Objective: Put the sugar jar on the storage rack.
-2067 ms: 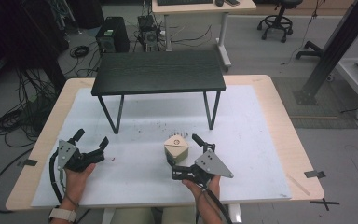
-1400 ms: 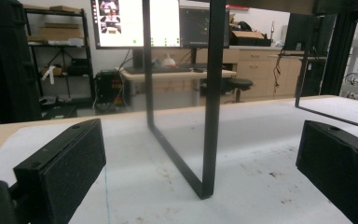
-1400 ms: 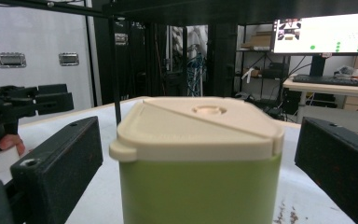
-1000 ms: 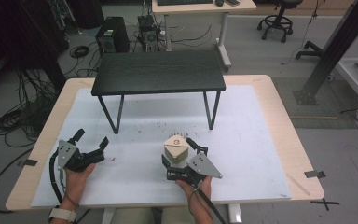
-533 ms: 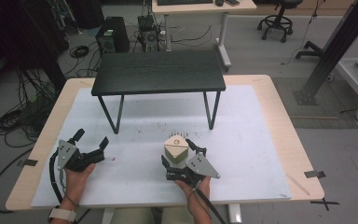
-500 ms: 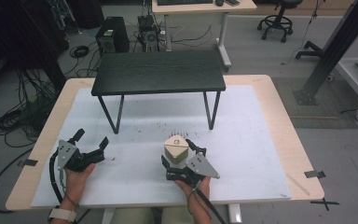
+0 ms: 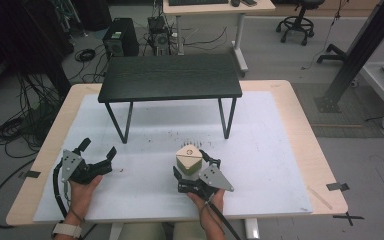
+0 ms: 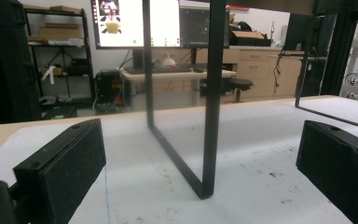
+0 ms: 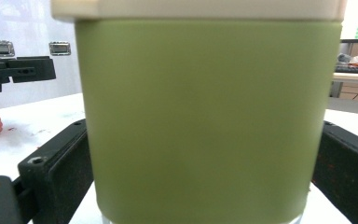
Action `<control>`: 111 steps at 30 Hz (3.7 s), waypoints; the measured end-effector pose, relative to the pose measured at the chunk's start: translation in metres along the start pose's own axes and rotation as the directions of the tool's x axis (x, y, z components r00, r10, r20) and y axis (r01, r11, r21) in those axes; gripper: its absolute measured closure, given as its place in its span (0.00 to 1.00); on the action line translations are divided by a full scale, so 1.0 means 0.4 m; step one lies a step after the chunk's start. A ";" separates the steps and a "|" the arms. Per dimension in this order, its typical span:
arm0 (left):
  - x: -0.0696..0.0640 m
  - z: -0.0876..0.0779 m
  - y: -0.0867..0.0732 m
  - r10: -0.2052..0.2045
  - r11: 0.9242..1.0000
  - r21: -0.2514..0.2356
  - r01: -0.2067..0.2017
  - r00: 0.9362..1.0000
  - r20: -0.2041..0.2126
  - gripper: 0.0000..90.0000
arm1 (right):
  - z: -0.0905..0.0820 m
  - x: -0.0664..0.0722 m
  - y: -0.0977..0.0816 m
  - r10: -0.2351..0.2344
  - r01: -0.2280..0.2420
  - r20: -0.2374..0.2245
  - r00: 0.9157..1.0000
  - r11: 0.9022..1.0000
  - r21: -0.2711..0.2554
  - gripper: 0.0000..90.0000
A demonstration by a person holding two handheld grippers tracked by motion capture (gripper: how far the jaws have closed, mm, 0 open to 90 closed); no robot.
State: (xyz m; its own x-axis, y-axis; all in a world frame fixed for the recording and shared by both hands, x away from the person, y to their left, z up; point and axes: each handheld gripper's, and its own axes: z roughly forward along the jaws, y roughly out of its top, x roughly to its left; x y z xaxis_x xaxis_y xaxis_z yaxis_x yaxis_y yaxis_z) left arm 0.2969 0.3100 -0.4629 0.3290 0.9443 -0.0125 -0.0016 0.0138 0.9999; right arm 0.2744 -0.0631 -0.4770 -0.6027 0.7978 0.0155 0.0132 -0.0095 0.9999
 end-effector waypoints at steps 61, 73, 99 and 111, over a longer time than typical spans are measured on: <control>-0.001 -0.001 0.000 0.001 1.000 -0.001 -0.001 1.000 -0.004 0.00 | 0.001 0.002 -0.011 -0.006 0.006 0.010 1.000 1.000 -0.007 0.01; 0.000 -0.001 0.000 0.000 1.000 -0.002 0.000 1.000 -0.005 0.00 | 0.001 0.002 -0.011 -0.005 0.005 0.009 1.000 1.000 -0.007 0.01; 0.000 -0.001 0.000 0.000 1.000 -0.002 0.000 1.000 -0.006 0.00 | 0.001 0.002 -0.010 -0.007 0.007 0.008 1.000 1.000 -0.007 0.02; 0.000 -0.001 0.000 0.000 1.000 -0.002 0.000 1.000 -0.006 0.00 | 0.001 0.003 -0.010 -0.006 0.006 0.009 1.000 1.000 -0.005 0.02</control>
State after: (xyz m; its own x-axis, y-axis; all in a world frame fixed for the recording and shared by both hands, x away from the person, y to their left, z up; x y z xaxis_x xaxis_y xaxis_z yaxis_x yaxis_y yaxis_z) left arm 0.2965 0.3100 -0.4630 0.3236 0.9461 -0.0123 -0.0036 0.0142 0.9999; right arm 0.2741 -0.0620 -0.4812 -0.5956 0.8032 0.0091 0.0049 -0.0077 1.0000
